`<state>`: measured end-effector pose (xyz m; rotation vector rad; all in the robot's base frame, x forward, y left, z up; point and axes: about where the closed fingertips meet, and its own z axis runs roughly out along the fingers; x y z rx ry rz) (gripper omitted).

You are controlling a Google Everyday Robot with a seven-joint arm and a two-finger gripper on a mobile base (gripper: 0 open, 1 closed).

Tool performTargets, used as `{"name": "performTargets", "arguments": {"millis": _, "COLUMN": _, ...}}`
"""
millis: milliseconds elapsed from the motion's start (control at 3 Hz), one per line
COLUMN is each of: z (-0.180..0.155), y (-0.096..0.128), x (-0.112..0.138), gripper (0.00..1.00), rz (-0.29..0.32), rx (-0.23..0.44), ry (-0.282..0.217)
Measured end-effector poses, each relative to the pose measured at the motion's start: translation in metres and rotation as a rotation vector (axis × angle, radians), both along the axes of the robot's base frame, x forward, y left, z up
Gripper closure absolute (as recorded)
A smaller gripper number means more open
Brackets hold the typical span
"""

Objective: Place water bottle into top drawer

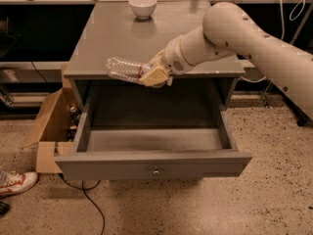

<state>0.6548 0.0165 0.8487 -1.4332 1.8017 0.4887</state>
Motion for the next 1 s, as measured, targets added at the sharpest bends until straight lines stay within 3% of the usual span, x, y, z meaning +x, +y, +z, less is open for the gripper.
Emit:
{"name": "performTargets", "arguments": {"millis": 333, "z": -0.01, "y": -0.01, "x": -0.026, "gripper": 1.0, "rz": 0.04, "rx": -0.028, "ry": 0.009}}
{"name": "performTargets", "arguments": {"millis": 667, "z": -0.038, "y": -0.021, "x": -0.055, "gripper": 1.0, "rz": 0.1, "rx": -0.05, "ry": 0.078}}
{"name": "performTargets", "arguments": {"millis": 1000, "z": -0.063, "y": -0.025, "x": -0.063, "gripper": 1.0, "rz": 0.096, "rx": -0.059, "ry": 0.131}}
